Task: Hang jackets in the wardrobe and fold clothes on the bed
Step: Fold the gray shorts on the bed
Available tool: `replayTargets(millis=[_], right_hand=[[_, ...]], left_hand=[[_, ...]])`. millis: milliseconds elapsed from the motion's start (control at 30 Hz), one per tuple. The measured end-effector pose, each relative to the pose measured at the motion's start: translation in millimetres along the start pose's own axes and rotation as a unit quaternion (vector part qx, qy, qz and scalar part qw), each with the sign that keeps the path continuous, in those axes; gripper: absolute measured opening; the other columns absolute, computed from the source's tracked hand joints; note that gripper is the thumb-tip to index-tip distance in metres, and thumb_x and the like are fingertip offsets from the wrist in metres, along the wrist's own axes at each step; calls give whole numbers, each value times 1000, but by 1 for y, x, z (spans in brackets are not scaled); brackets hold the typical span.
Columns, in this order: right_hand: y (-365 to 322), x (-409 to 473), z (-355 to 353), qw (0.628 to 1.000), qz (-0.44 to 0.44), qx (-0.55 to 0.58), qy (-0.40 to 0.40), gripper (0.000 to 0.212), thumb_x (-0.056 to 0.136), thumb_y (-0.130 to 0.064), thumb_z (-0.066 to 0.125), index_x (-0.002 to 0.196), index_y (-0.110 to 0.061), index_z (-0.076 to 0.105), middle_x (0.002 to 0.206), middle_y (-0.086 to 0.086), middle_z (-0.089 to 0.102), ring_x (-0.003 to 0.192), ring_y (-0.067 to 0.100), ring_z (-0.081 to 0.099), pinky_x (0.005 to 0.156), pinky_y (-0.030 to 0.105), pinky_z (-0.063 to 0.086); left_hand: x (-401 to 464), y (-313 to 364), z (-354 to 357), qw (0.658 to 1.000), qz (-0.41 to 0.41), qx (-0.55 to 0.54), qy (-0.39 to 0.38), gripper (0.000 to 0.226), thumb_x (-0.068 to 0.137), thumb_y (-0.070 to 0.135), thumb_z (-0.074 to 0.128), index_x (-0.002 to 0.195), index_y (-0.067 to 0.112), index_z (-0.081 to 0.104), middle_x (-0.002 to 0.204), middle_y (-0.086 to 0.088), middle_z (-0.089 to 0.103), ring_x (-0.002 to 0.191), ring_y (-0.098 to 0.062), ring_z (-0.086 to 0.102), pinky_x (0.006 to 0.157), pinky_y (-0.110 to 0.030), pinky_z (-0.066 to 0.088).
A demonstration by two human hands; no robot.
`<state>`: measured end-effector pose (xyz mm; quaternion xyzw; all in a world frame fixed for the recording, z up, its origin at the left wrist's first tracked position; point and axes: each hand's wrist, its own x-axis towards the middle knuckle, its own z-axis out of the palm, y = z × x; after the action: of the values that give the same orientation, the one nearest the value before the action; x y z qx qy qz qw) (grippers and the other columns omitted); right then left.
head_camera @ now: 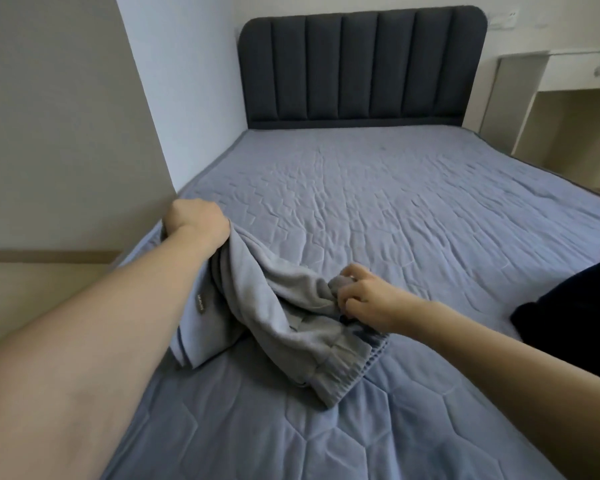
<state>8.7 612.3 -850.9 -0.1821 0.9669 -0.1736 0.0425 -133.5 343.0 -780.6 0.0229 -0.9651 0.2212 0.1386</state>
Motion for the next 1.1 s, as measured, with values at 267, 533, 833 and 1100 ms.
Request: replayTargets(millis=[267, 533, 833, 1100], right_hand=[[-61, -24, 64, 981, 22, -194, 1, 92, 66, -75, 58, 134, -16, 37, 140, 4, 13, 119, 29, 28, 97, 41, 39], [-42, 0, -11, 966, 107, -213, 105, 26, 88, -12, 47, 111, -17, 57, 116, 9, 53, 89, 31, 56, 69, 37, 45], [-32, -24, -144, 931, 83, -332, 128, 69, 73, -84, 39, 115, -29, 44, 98, -1, 61, 72, 17, 53, 61, 33, 43], [-6, -18, -199, 884, 255, -387, 66, 20, 91, -27, 50, 108, -21, 59, 101, 2, 58, 93, 23, 55, 87, 38, 41]], left_hand=[[-13, 23, 39, 998, -7, -1, -64, 32, 94, 18, 41, 112, 16, 67, 119, -7, 67, 106, -25, 64, 72, -33, 39], [-19, -4, 26, 999, -8, -4, -34, 31, 91, 14, 42, 107, 16, 67, 113, -5, 69, 100, -24, 67, 64, -27, 42], [-2, -80, -40, 966, -97, -149, 186, 23, 89, 10, 40, 111, 5, 45, 105, -21, 68, 94, -39, 68, 69, -37, 42], [-19, -78, -91, 959, 164, -18, 230, 35, 77, 41, 48, 100, 16, 58, 99, -6, 69, 88, -30, 68, 66, -33, 47]])
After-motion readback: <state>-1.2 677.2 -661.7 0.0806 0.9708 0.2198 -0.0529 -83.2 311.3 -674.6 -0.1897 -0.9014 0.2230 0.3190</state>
